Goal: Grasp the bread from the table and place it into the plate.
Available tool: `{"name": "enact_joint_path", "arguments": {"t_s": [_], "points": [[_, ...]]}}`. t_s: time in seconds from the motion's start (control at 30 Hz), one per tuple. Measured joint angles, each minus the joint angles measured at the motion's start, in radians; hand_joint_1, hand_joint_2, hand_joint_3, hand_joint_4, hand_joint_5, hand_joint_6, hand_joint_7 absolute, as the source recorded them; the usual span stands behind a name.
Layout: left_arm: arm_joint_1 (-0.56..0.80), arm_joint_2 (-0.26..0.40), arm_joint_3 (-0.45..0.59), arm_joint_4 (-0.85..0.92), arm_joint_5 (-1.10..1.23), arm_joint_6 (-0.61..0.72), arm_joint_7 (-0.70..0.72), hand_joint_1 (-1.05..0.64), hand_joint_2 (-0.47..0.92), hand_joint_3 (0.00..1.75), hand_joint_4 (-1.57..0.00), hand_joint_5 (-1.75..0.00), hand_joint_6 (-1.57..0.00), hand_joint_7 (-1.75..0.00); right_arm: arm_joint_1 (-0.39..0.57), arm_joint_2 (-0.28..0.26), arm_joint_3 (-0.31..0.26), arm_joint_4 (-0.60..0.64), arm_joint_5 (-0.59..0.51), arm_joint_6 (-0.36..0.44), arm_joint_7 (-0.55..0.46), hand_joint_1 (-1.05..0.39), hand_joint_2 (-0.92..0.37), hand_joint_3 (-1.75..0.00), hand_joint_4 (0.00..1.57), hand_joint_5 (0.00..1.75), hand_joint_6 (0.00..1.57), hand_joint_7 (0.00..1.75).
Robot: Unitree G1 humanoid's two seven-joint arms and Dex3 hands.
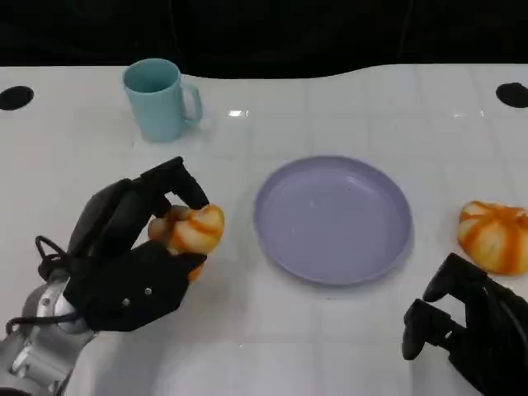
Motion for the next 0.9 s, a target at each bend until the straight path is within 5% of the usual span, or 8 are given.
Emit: {"name": "enact_joint_path", "arguments": {"t_s": [0.53, 0.9], "points": [[-0.199, -0.098, -0.045, 0.123, 0.083, -0.026, 0.006, -0.06, 0.30, 1.48, -0.90, -1.75, -0.75, -1.75, -0.005, -0.001, -0.006, 0.016, -0.009, -0.012, 0.007, -0.59, -0.92, -0.36, 0.75, 1.75, 0.60, 1.59], [-0.354, -0.180, -0.122, 0.294, 0.171, -0.079, 0.087, -0.16, 0.34, 1.47, -0.95, -1.75, -0.73, -1.75, -0.001, -0.002, -0.011, 0.009, -0.005, -0.005, 0.003, -0.58, -0.92, -0.36, 0.73, 1.75, 0.58, 1.59]]}}
